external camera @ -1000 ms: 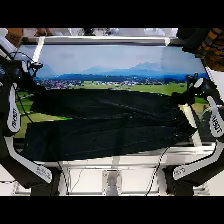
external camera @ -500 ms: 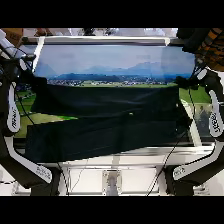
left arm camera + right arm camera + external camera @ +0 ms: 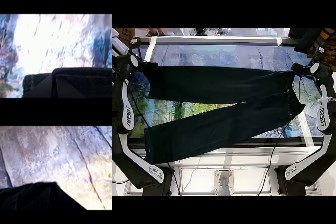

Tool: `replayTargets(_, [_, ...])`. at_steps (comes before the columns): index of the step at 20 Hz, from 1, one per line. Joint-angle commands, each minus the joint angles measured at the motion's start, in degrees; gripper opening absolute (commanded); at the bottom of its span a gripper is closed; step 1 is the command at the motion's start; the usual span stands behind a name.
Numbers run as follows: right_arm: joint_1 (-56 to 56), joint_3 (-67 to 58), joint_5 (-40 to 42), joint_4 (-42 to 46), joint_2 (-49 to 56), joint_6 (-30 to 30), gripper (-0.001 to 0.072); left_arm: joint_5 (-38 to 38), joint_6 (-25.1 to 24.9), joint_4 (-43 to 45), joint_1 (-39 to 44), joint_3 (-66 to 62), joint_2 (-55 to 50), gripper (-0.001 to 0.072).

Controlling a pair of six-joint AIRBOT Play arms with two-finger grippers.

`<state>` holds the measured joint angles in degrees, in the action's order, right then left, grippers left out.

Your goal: Fold the clothes and pants, and hang the long-sleeved shirts on hangers.

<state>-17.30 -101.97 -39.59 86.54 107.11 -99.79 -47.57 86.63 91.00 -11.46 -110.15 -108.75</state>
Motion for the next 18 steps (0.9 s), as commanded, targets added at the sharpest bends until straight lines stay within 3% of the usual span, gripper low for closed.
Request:
replayTargets(1, [-0.26,-5.11,-4.83,-0.28,2.14,1.75,0.0295,0.61,0.15,-2.80,0.31,-3.96,-2.29,0.0062])
replayTargets(2, [-0.39,-6.49,-7.65,-0.24,2.14,3.67,0.0345,-0.33,-0.57,-2.78,0.31,-4.37,-2.27,0.0192])
replayTargets(3, [-0.94,-8.44,-11.26,0.17,2.14,5.27,0.0345,-2.27,-0.52,-2.78,0.28,-5.38,-2.25,0.0299])
replayTargets(5, [-2.38,-13.16,-18.93,1.14,1.92,6.73,0.0344,-5.75,-0.52,-2.58,-0.48,-6.67,-1.03,0.0369])
replayTargets(10, [-6.97,-15.67,-34.23,2.23,-4.22,13.25,0.0342,-13.79,-0.52,-2.56,-3.82,-6.64,7.85,0.0369])
replayTargets(12, [-9.27,-12.35,-40.17,2.23,-6.69,15.98,0.0342,-23.12,-4.46,-2.34,-5.70,-6.32,11.26,0.0369])
replayTargets(14, [-12.13,-10.38,-46.58,2.16,-7.02,17.00,0.0344,-37.31,-9.35,1.36,-8.26,-3.30,13.62,0.0369])
replayTargets(15, [-13.55,-9.53,-49.53,2.12,-7.02,17.29,0.0344,-40.72,-8.98,0.87,-10.51,0.50,15.41,0.0369])
replayTargets(18, [-16.41,-5.81,-52.24,-0.26,-8.96,18.58,0.0343,-39.36,-11.56,-8.17,-17.42,19.19,25.97,0.0368])
